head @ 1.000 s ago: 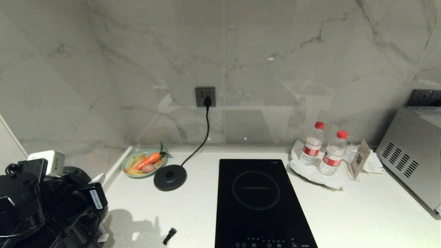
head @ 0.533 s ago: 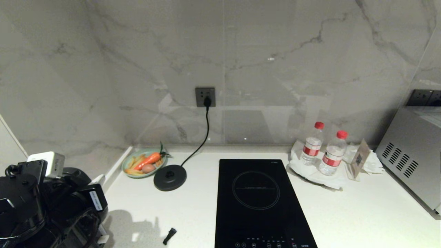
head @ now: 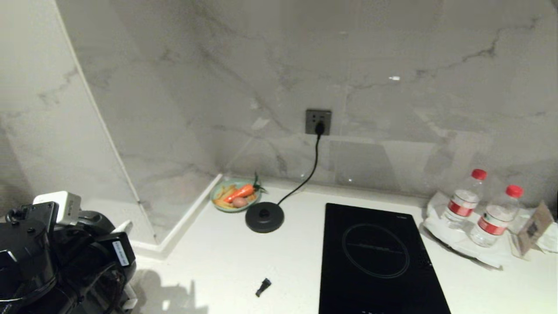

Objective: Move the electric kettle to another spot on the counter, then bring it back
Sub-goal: Place it by the sink

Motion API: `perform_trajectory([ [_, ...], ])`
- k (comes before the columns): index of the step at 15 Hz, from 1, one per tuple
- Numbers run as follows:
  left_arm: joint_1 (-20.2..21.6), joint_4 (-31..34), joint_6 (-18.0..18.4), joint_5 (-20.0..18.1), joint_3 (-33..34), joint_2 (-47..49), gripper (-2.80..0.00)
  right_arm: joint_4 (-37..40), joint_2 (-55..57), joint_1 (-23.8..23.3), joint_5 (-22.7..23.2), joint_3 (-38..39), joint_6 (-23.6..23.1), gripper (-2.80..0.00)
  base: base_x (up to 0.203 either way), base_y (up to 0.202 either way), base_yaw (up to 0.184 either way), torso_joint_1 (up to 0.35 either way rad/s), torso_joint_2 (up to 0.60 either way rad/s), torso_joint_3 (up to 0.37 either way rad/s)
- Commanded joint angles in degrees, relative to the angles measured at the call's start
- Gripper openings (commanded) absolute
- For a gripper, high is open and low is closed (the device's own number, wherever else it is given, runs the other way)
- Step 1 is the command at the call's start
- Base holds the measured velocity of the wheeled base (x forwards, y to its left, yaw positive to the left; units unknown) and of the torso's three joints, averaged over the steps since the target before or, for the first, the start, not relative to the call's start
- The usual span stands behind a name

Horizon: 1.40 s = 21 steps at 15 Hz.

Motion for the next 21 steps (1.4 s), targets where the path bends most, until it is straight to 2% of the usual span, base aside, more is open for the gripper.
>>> perform_trajectory([
  [1,-0.02,-0.34,-0.10,0.16,-0.05,0.01,-2.80,0.00,0.00,0.00,0.03,0.00,-0.05,-2.80,-0.003,-0.004,0.180,0.001,0.00,0.001],
  [17,0.06,-0.37,-0.10,0.16,-0.60,0.16,-2.80,0.00,0.00,0.00,0.03,0.00,-0.05,-2.80,-0.002,-0.007,0.172,-0.001,0.01,0.004],
  [19,2.26,-0.35,0.18,0.06,-1.39,0.19,-2.80,0.00,0.00,0.00,0.03,0.00,-0.05,-2.80,-0.001,-0.003,0.114,-0.005,0.01,0.005],
  [21,7.23,-0.28,0.31,-0.06,-3.24,1.66,-2.80,0.00,0.00,0.00,0.03,0.00,-0.05,-2.80,0.000,0.000,0.000,0.000,0.00,0.000],
])
